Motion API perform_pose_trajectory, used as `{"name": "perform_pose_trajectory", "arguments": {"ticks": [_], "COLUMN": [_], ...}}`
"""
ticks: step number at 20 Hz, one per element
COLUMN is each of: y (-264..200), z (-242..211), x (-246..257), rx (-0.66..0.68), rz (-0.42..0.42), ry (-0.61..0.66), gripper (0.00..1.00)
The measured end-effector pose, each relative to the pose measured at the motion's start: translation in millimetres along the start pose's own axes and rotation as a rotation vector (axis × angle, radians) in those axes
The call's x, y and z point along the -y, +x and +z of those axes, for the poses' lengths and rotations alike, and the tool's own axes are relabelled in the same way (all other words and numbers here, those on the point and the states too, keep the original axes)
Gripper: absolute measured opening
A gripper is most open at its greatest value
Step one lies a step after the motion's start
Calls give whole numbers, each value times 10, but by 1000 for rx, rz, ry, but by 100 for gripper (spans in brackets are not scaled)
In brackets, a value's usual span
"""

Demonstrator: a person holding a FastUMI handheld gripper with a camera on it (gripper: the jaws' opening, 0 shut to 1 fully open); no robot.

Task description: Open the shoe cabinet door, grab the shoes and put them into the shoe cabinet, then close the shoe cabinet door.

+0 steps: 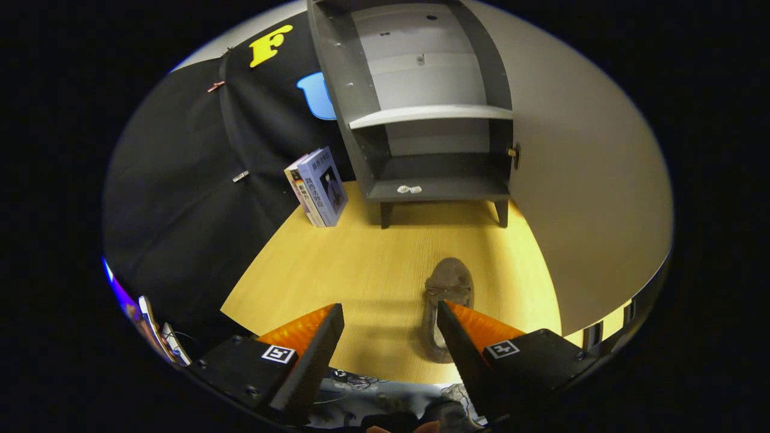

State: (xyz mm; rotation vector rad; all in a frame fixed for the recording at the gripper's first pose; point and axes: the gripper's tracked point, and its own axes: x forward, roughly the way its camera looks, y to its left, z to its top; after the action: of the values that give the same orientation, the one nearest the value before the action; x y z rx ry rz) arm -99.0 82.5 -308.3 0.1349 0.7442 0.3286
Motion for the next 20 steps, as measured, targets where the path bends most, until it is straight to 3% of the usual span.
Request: {"name": "perform_pose_trajectory", "arguments": {"ticks": [20], "y": [961], "z": [-588], "x": [360], "rx": [-126], "rz": [-150], "ry": [40], "gripper": [99]}}
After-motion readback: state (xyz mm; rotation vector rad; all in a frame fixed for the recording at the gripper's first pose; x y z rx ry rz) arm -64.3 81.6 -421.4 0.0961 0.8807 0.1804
